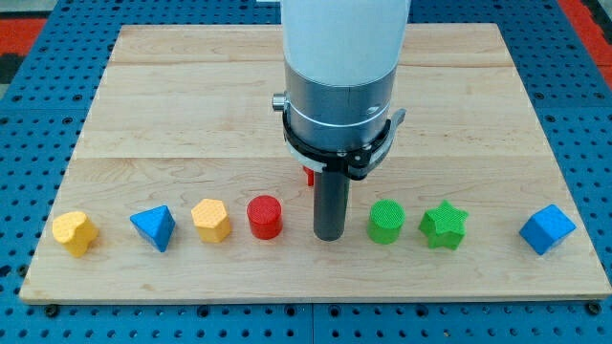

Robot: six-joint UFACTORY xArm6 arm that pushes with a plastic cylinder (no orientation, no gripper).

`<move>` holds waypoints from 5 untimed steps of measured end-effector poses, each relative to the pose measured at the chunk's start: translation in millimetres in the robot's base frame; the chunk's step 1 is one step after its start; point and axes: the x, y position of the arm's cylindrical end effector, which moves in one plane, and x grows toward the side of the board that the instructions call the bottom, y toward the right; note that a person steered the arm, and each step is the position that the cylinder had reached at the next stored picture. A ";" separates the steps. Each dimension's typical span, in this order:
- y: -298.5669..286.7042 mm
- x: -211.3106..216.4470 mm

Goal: Push the red circle towards the bottom of the red star

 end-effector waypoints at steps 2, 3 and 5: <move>0.0 0.0; 0.8 10.5; -18.1 40.4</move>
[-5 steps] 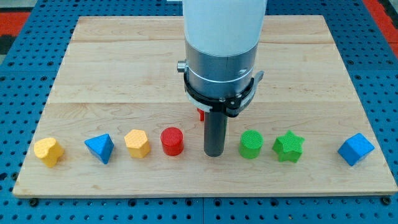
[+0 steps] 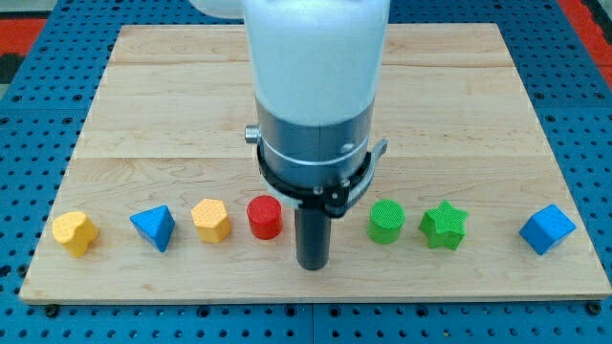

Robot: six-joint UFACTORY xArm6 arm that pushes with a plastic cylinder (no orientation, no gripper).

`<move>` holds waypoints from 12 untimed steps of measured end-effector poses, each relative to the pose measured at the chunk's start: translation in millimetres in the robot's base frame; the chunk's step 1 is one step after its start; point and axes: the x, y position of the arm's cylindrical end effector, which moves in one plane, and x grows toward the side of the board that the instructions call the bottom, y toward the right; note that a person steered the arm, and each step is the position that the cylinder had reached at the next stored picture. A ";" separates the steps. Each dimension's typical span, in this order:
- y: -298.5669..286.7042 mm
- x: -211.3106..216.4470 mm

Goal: Push the red circle towards the bottom of the red star

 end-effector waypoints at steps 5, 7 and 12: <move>-53.3 -5.6; -67.3 -78.7; -18.8 -71.4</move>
